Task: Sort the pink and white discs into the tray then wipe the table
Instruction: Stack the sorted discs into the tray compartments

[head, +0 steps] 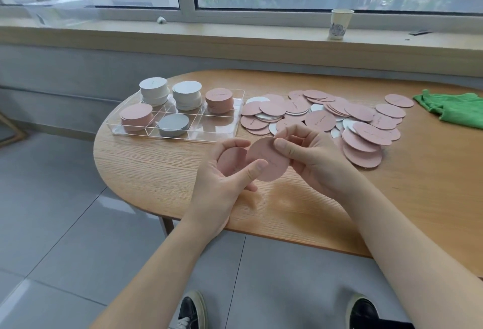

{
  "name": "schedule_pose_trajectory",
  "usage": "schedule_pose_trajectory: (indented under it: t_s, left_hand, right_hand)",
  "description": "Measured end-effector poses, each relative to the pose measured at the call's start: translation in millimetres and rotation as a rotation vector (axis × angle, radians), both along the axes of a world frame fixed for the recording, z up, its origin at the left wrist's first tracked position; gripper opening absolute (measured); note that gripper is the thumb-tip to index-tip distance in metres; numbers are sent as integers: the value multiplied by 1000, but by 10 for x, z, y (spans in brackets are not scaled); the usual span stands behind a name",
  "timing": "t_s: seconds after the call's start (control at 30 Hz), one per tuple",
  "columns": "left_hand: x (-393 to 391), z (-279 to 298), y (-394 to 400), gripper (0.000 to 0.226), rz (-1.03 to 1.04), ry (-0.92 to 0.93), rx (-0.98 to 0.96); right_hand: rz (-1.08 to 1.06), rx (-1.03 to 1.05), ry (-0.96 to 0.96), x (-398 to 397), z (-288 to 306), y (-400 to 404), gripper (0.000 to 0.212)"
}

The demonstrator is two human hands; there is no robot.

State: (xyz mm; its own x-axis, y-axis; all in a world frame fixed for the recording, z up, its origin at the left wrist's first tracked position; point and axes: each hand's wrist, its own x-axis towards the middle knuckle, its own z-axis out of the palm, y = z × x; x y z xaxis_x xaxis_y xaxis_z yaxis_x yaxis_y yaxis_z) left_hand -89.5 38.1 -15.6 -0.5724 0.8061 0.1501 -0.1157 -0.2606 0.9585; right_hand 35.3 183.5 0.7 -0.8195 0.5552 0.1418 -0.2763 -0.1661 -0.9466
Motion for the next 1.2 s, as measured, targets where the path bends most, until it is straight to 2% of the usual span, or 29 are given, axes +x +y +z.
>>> schedule_pose_trajectory:
  t_s: [0.07, 0.17, 0.27, 0.37, 0.5, 0.63, 0.73, 0.9, 1.07, 1.2]
  left_hand:
    - [4, 12, 2, 41, -56, -9, 18]
    - [-29, 1, 8, 45, -108, -22, 38]
    - [-46, -3, 10, 44, -159, -34, 28]
    - [-71, 16, -9, 38, -220, -135, -4]
    - [-110, 35, -38, 29, -295, -230, -30]
    - [-123, 52, -32, 21, -307, -240, -50]
    - [-119, 57, -21, 15, -301, -227, -73]
    - [-102, 43, -16, 22, -277, -222, -89]
    - [-100, 21, -4, 32, -268, -178, -102]
    - [-91, 14, 1, 40, -252, -171, -92]
  right_hand:
    - [0, 54, -17, -66, -39, -72, 12]
    - [-107, 220, -77, -146, -82, -147, 16]
    - [-157, 238, -105, -142, -76, -156, 17]
    - [-182, 233, -123, -107, -72, -129, 17]
    - [-453, 334, -149, -32, -97, 51, 18]
    - [-752, 714, -423, 71, -195, 319, 16]
    - [-745, 831, -579, 68, -234, 425, 23]
    - [-640, 949, -832, -37, -259, 468, 60]
    - [-630, 844, -736, -31, -214, 479, 58]
    - [-671, 669, -501, 42, -244, 472, 32]
